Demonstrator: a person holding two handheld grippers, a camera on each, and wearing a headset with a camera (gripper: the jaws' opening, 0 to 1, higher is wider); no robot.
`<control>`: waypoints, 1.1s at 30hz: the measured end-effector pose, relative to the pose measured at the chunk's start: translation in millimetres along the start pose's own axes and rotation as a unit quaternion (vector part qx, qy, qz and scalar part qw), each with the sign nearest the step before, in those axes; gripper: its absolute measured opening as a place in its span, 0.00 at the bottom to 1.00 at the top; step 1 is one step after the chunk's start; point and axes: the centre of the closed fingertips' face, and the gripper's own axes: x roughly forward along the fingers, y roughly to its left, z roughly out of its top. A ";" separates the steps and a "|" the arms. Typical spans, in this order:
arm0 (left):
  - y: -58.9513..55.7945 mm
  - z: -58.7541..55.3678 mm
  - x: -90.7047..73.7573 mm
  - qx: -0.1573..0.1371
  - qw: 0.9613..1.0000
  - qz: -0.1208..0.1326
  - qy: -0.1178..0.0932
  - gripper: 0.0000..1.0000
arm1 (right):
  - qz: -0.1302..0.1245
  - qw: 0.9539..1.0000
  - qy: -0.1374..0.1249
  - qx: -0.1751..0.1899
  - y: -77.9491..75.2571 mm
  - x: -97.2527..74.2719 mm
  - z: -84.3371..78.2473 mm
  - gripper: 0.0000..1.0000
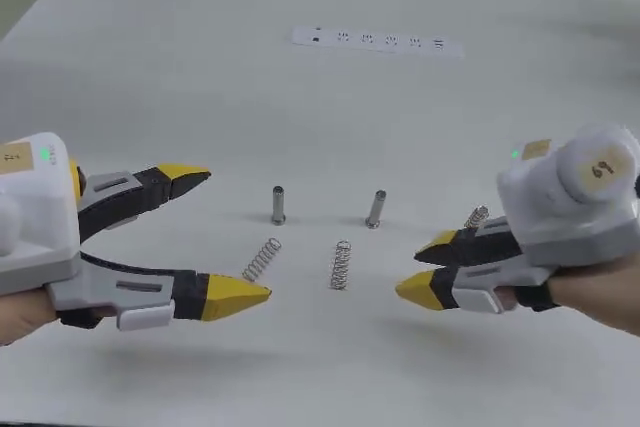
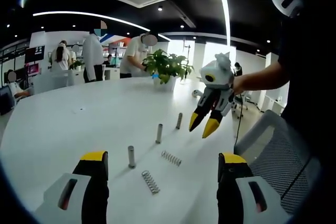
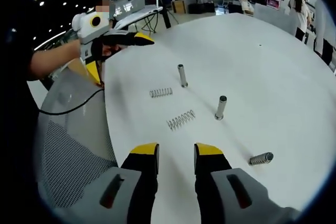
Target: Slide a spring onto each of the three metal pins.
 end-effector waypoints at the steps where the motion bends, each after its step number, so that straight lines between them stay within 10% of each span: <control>1: -0.1 -0.1 -0.1 0.000 1.000 0.000 0.000 0.82 | 0.000 1.000 0.001 0.006 -0.7 1.7 2.3 0.26; 33: -1.4 -3.4 -2.4 0.003 1.000 -0.001 0.004 0.82 | -0.059 0.991 0.041 0.116 -6.3 61.0 16.1 0.27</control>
